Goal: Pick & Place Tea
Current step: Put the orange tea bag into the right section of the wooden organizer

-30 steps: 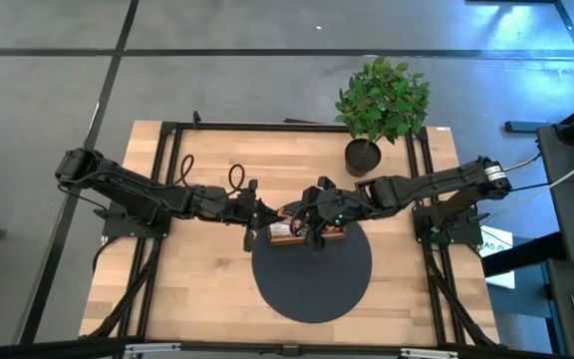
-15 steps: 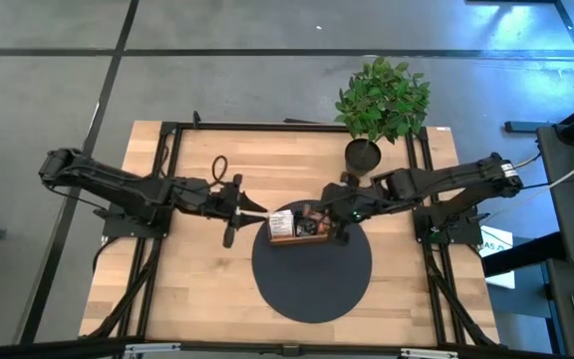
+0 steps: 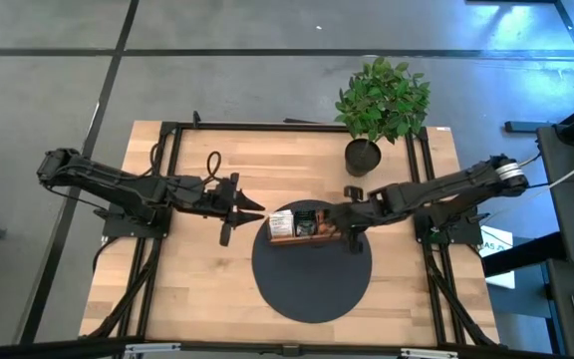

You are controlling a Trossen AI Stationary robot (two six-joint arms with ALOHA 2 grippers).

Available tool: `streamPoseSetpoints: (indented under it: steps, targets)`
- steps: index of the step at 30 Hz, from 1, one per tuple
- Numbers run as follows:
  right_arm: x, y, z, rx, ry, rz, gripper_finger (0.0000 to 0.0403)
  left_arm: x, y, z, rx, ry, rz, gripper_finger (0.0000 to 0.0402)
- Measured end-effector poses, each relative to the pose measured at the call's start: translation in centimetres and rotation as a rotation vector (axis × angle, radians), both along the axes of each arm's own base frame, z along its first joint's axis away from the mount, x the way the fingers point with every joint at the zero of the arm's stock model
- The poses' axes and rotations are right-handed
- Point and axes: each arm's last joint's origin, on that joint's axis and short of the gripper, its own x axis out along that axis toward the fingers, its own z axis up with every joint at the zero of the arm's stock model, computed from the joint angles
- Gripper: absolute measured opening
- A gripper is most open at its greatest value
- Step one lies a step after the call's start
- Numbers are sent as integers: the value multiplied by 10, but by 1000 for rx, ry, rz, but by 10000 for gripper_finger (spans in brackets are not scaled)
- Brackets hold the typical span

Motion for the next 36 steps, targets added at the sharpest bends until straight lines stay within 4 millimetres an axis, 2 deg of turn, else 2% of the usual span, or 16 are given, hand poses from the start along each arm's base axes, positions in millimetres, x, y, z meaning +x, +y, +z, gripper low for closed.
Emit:
streamPoseSetpoints:
  steps: [6, 10, 21, 36]
  targets:
    - [-18, -9, -13, 5, -85, 18, 4, 0, 2, 0, -6, -6, 58, 91]
    - [-20, -12, -24, -17, -138, 61, 4, 0, 3, 1, -2, -8, 103, 93]
    - [-23, -16, -62, -32, -139, 116, 4, 0, 3, 0, -48, -6, 115, 91]
    - [-26, -18, -75, -43, -152, 88, 6, 0, 3, 0, -47, -2, 116, 91]
